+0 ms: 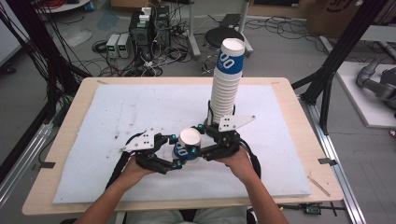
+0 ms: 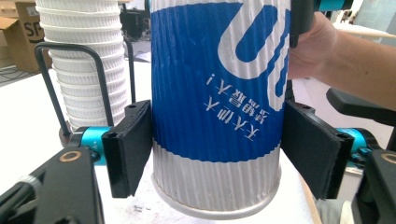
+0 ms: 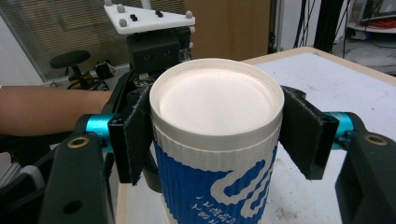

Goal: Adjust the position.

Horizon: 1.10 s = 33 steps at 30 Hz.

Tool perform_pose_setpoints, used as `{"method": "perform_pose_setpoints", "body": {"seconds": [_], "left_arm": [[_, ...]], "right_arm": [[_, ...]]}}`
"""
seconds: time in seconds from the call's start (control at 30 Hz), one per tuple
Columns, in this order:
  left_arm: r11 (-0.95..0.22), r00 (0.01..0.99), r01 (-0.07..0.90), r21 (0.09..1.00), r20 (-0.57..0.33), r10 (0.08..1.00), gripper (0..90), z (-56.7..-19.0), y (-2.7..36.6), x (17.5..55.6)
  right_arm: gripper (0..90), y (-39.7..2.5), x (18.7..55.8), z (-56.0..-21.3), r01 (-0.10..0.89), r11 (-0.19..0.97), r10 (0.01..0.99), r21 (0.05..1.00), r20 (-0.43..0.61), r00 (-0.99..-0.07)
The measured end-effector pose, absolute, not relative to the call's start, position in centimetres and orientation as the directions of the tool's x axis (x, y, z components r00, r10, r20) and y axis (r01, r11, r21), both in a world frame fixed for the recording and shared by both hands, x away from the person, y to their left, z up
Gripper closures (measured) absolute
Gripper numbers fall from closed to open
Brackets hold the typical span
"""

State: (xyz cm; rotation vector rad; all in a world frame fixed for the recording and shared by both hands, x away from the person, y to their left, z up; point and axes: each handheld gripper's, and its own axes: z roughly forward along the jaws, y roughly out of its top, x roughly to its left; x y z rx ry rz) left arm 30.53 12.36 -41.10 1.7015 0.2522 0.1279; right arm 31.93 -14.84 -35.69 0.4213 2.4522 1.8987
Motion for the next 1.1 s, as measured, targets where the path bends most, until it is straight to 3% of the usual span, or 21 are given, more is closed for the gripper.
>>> {"method": "perform_pose_setpoints", "body": {"seconds": [0.27, 0.4, 0.53, 0.73, 0.9, 1.1], "left_arm": [[-0.16, 0.969, 0.105, 0.982, -0.065, 0.237, 29.0, -40.5, 12.6, 30.6], [-0.182, 0.97, 0.109, 0.977, -0.065, 0.233, 29.2, -40.5, 12.6, 30.6], [-0.21, 0.97, 0.11, 0.972, -0.059, 0.235, 29.6, -40.2, 12.6, 30.6], [-0.299, 0.967, 0.101, 0.949, -0.023, 0.254, 29.8, -39.2, 12.9, 30.8], [-0.372, 0.969, 0.097, 0.923, -0.003, 0.247, 29.8, -38.1, 12.9, 31.3], [-0.465, 0.977, 0.06, 0.883, 0.043, 0.208, 29.8, -36.8, 12.5, 31.7]], "right_arm": [[30.9, -14.8, 32.0, -35.8, 0.233, 0.218, 0.226, 0.948, 0.184, -0.957], [20.3, -14.7, 32.2, -35.7, 0.261, 0.21, 0.254, 0.942, 0.205, -0.945], [20.2, -15.3, 32.4, -35.2, 0.275, 0.198, 0.251, 0.941, 0.222, -0.942], [19.2, -15.9, 32.5, -33.7, 0.226, 0.358, 0.278, 0.906, 0.127, -0.952], [19.2, -15.7, 32.5, -32.2, 0.153, 0.503, 0.24, 0.851, 0.033, -0.97], [19.3, -14.8, 32.9, -31.0, 0.109, 0.582, 0.195, 0.806, -0.008, -0.981]]}}
